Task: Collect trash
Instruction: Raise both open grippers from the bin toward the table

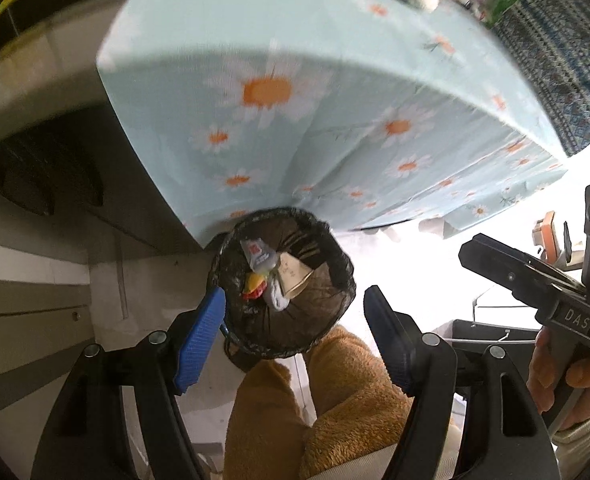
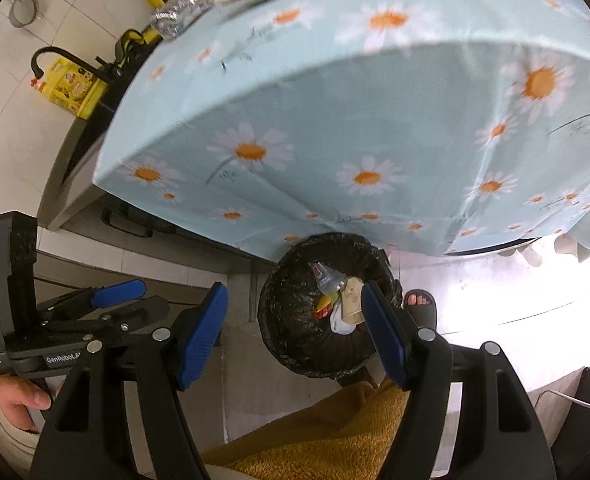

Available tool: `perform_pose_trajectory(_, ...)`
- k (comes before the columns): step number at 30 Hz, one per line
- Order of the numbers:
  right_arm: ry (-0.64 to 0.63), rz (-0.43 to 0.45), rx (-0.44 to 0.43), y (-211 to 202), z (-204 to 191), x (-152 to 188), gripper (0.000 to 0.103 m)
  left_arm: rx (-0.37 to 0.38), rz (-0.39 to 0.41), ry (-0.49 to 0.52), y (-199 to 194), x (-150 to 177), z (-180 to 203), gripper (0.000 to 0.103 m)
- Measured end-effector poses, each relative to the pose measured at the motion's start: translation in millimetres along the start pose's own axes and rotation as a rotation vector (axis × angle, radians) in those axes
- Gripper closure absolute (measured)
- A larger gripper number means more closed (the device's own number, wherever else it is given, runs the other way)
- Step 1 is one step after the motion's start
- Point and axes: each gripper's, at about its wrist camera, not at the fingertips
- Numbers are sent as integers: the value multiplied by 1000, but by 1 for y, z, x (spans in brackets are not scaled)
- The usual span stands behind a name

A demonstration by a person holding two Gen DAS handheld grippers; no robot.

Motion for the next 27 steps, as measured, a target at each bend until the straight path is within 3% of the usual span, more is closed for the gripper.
perform_pose_trajectory(13,-32,160,-15,-68,-13,-16,34,-4,139,45,-59,-16,20,34)
perform_pose_trajectory(23,-109,230,-66,-95,-18,-68,34,-49,236,55,-87,-65,39,33)
perform_pose_trajectory(27,-150,238,-83,-98,-11,-103,34,-69,267,36,-90,-92,46,33)
Point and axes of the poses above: each gripper's, at about its wrist camera, not at the fingertips, and y roughly the way its jaws point, z to its right, x to its underside, and after that the axes turned 8 degrees about y, right-handed
